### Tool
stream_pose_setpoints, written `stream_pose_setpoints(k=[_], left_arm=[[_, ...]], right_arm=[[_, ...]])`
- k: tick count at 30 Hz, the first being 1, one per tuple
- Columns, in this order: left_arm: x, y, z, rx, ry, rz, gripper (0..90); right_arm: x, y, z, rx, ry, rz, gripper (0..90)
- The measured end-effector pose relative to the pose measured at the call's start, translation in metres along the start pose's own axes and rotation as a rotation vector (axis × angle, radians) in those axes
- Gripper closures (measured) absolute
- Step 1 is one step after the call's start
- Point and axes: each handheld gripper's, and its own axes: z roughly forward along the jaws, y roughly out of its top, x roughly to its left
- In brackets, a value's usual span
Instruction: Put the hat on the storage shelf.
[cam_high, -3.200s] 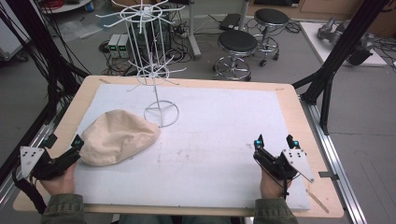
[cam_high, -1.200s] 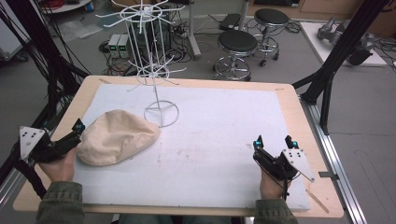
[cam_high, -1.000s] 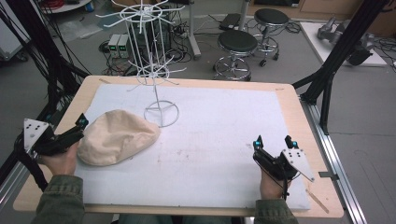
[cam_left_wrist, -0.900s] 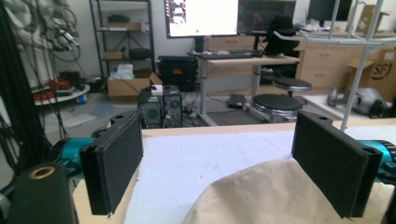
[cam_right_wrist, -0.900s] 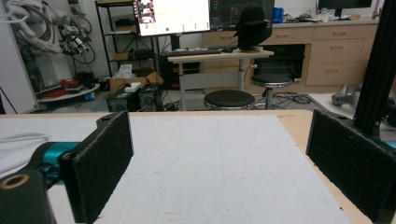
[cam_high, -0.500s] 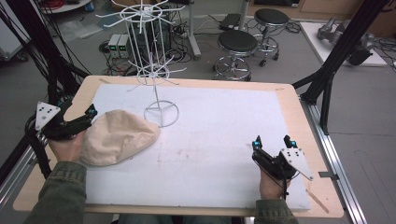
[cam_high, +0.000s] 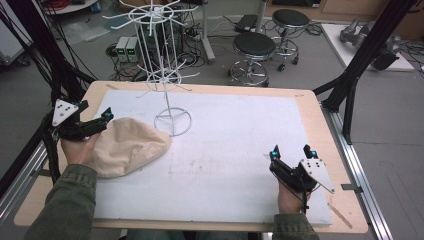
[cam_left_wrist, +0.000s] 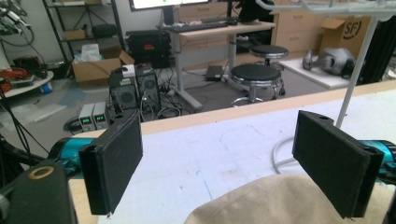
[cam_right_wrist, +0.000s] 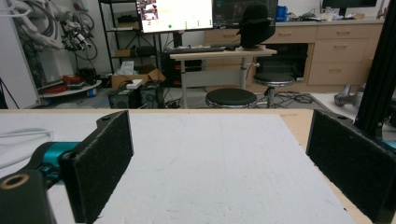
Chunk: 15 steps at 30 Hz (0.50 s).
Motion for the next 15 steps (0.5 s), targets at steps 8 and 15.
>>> stream_pose_setpoints(k=[8, 15], left_arm=[[0.007, -0.001, 0.013, 0.072, -0.036, 0.0, 16.6], [0.012, -0.002, 0.026, 0.151, -0.084, 0.004, 16.6]], right_arm=[[0.0, 0.0, 0.001, 0.005, 0.006, -0.005, 6.5], [0.0, 0.0, 0.001, 0.007, 0.01, -0.004, 6.5]])
